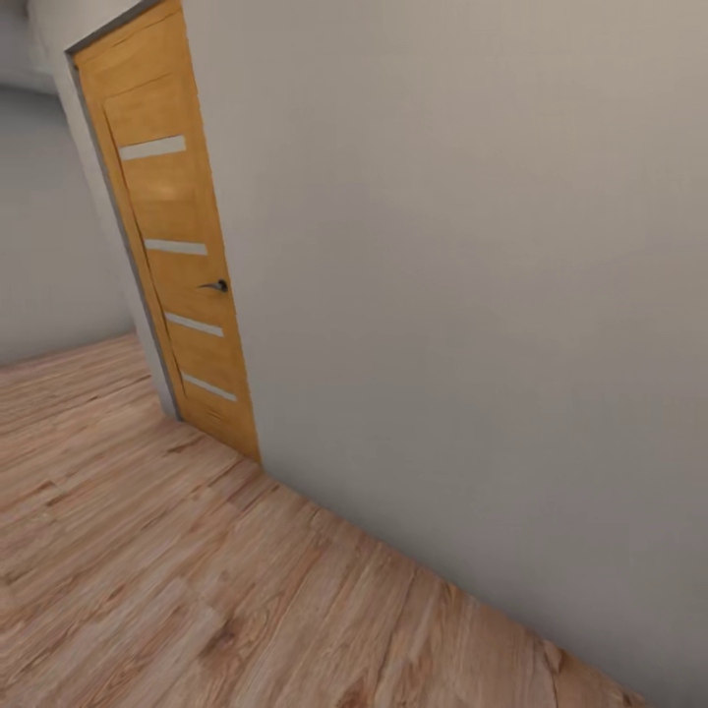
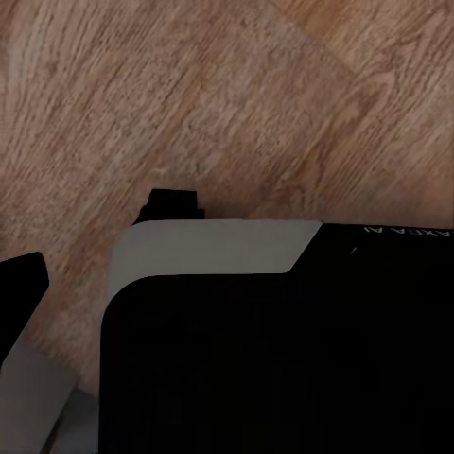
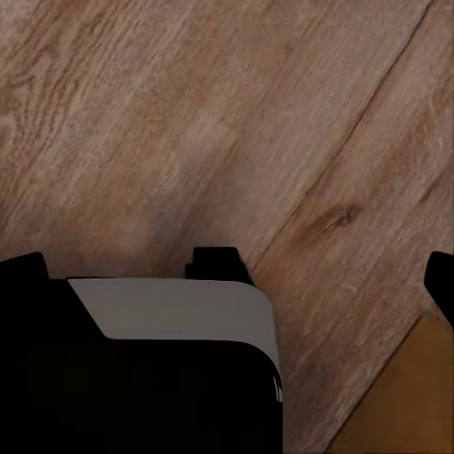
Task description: Move the two storage containers from the living room to the garage. In the garage, place one container on the floor and stack the other container on top of it (either order is fine).
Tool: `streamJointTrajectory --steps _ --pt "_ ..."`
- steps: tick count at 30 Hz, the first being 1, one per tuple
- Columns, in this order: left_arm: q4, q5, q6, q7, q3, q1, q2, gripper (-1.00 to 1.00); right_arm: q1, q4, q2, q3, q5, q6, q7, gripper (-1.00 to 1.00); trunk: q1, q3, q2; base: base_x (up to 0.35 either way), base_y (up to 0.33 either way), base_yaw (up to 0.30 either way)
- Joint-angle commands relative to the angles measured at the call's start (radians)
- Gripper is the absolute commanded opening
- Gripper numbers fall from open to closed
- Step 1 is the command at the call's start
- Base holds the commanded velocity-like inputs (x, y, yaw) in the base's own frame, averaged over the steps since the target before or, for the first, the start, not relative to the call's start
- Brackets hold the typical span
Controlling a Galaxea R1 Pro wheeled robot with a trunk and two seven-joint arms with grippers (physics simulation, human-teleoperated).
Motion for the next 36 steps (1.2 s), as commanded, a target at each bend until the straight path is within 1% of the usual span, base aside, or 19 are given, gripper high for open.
streamJointTrajectory --steps 1,13,19,22,27,34,35,36 --pt "0.001 0.007 -0.002 0.002 0.0 -0.001 0.0 1.0 -0.001 0.003 0.001 0.009 -0.01 -0.006 0.0 1.0 0.001 -0.001 0.0 0.321 0.0 0.269" --pt "0.001 0.008 -0.002 0.002 0.0 -0.001 0.0 1.0 -0.001 0.003 0.002 0.009 -0.01 -0.007 0.0 1.0 0.001 -0.001 0.0 0.321 0.0 0.27" --pt "0.001 0.009 -0.002 0.002 0.0 -0.001 -0.002 1.0 -0.001 0.003 0.007 0.009 -0.003 -0.006 0.0 1.0 0.001 -0.001 0.0 0.32 0.0 0.273" --pt "0.001 0.021 -0.002 0.002 0.001 -0.001 -0.005 1.0 -0.001 0.003 0.009 0.009 -0.002 -0.005 0.0 1.0 0.001 -0.001 0.0 0.32 0.0 0.274" --pt "0.001 0.061 -0.005 0.002 0.001 -0.001 -0.005 1.0 -0.001 0.003 0.01 0.009 0.0 -0.004 0.002 1.0 0.001 -0.001 0.0 0.32 0.0 0.276" --pt "0.001 0.067 -0.005 0.002 0.001 0.002 -0.003 1.0 0.006 0.003 0.011 0.011 0.005 0.0 0.005 1.0 0.001 -0.001 0.0 0.304 0.0 0.279" --pt "0.001 0.067 -0.005 0.002 0.001 0.003 -0.003 1.0 0.011 0.003 0.011 0.012 0.009 0.0 0.005 1.0 0.001 -0.001 0.0 0.297 0.0 0.279" --pt "0.001 0.068 -0.005 0.002 0.001 0.003 -0.002 1.0 0.016 0.003 0.012 0.013 0.023 0.0 0.005 1.0 0.001 -0.001 0.0 0.297 0.0 0.279"
